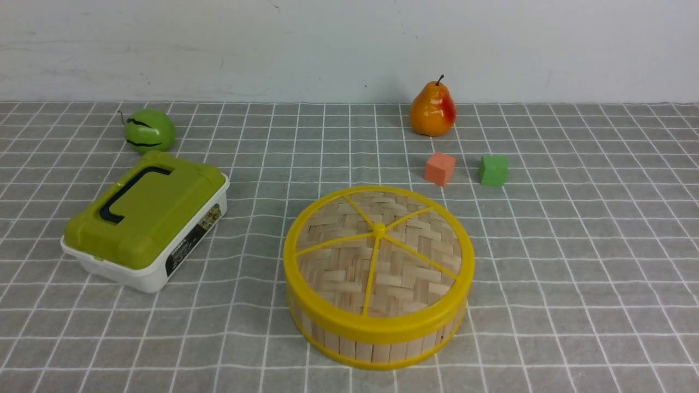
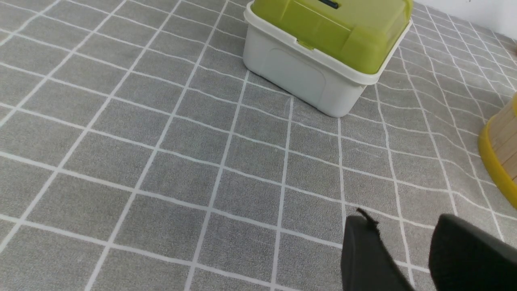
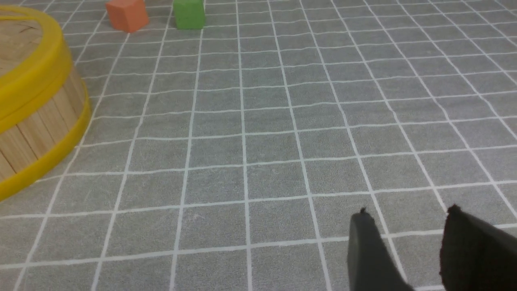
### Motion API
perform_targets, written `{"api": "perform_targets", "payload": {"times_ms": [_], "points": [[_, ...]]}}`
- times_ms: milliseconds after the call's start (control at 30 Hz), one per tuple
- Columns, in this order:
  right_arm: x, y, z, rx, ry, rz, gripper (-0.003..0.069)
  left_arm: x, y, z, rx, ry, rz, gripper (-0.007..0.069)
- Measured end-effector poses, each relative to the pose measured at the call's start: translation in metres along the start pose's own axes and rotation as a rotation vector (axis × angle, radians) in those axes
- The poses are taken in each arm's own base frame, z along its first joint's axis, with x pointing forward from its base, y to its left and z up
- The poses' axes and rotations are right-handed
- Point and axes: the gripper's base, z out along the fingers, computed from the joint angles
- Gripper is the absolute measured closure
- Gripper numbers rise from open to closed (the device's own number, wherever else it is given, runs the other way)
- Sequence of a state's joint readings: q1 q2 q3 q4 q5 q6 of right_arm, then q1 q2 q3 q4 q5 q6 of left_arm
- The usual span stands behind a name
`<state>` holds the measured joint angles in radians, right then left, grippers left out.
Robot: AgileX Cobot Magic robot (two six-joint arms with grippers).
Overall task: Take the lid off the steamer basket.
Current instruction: Use the right arm to lift the lid of the steamer
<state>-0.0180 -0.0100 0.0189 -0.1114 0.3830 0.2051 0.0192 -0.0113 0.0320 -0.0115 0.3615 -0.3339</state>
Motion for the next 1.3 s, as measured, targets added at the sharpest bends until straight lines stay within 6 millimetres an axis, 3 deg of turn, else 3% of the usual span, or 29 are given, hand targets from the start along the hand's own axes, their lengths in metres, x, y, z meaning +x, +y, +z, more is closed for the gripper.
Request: {"api": "perform_targets", "payload": {"times_ms": [1067,1200,1267,1300], "points": [[-0.0001,-0.0006,0.0,0.007,-0.001,-0.017,0.0418,0.0,0.0,0.0,0.0,0.0,0.0,0.0386],[0.0003,0.0023,0.0,-0.025,0.004,0.073,0.0418,0.0,0.0,0.0,0.0,0.0,0.0,0.0386],[0.0004,0.0076,-0.0003,-0.083,0.016,0.27,0.0418,0.0,0.0,0.0,0.0,0.0,0.0,0.0386],[0.0004,0.0076,-0.0003,-0.083,0.016,0.277,0.0418,0.0,0.0,0.0,0.0,0.0,0.0,0.0386]]}}
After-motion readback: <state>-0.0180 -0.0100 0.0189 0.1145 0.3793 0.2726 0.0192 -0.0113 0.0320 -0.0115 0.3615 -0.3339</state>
